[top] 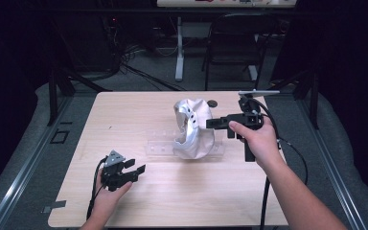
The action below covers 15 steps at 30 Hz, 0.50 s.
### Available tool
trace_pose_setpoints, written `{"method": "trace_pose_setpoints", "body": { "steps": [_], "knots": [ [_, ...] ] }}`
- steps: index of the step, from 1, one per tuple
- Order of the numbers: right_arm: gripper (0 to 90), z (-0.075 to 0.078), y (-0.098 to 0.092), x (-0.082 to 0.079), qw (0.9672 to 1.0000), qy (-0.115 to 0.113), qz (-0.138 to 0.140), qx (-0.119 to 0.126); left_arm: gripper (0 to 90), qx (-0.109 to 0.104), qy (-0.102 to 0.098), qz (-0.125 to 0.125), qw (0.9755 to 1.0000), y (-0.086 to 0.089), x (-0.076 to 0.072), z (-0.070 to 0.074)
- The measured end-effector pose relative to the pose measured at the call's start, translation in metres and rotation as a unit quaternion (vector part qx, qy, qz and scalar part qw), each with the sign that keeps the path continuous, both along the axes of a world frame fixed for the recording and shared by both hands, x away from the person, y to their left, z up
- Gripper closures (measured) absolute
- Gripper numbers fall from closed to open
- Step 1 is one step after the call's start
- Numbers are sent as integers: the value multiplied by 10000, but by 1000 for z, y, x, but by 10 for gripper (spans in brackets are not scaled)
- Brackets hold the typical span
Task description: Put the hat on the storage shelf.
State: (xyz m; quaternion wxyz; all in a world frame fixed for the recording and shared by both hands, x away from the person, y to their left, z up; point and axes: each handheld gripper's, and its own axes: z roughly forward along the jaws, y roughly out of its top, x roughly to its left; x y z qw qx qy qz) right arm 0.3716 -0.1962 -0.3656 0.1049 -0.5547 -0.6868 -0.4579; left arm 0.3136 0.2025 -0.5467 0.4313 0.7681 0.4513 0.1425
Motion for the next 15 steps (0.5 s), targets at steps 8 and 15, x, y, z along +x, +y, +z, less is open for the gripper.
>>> {"method": "trace_pose_setpoints", "body": {
  "steps": [8,15],
  "knots": [
    [505,-19,-6,-16,9999,-5,149,-73,466,-62,39,25,10000,1,1,0],
    [527,-39,-1,-35,9992,-164,81,-349,464,-9,24,57,10000,2,1,-1]
  ]
}}
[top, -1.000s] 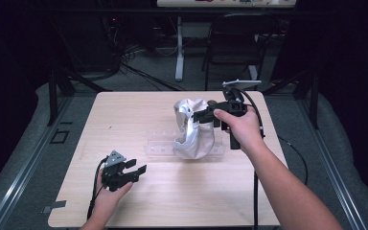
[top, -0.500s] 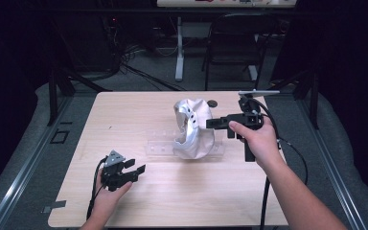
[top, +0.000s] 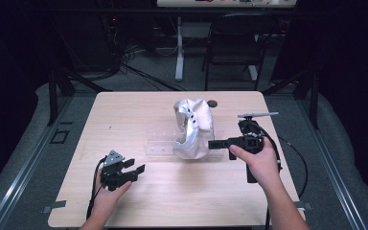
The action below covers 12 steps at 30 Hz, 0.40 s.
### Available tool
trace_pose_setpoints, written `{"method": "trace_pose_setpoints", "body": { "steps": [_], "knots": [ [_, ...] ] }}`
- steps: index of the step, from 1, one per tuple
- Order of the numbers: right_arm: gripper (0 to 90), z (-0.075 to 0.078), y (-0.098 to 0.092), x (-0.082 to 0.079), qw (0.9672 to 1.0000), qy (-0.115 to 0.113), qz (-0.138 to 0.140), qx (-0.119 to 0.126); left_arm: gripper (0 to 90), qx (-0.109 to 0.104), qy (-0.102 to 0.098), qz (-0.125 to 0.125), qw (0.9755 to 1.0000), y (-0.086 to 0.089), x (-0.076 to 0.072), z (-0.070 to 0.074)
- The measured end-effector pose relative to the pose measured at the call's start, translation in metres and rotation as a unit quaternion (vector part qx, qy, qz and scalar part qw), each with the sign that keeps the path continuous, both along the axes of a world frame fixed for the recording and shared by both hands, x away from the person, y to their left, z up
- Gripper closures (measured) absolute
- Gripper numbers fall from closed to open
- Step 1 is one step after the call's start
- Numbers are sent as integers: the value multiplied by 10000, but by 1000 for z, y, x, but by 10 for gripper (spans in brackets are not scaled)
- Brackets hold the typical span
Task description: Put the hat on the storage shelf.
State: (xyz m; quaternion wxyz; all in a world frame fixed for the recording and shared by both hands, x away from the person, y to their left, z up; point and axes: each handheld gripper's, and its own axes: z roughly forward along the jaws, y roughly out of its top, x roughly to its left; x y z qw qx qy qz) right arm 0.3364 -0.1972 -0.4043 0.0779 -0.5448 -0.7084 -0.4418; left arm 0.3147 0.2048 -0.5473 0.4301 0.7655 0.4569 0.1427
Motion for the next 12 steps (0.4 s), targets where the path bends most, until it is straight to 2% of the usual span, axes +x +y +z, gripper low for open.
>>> {"method": "trace_pose_setpoints", "body": {
  "steps": [4,6,9,12],
  "knots": [
    [527,-5,3,-12,9994,-243,-128,-190,463,-8,25,-11,10000,-1,0,-1],
    [522,-7,4,-18,9982,-385,-249,-384,463,16,18,-30,10000,-1,0,-2],
    [506,-10,3,-26,9948,-612,-469,-666,463,48,8,-48,10000,-3,-1,-2],
    [495,-10,3,-30,9925,-711,-540,-836,462,73,-48,-62,9999,-6,-2,-2]
  ]
}}
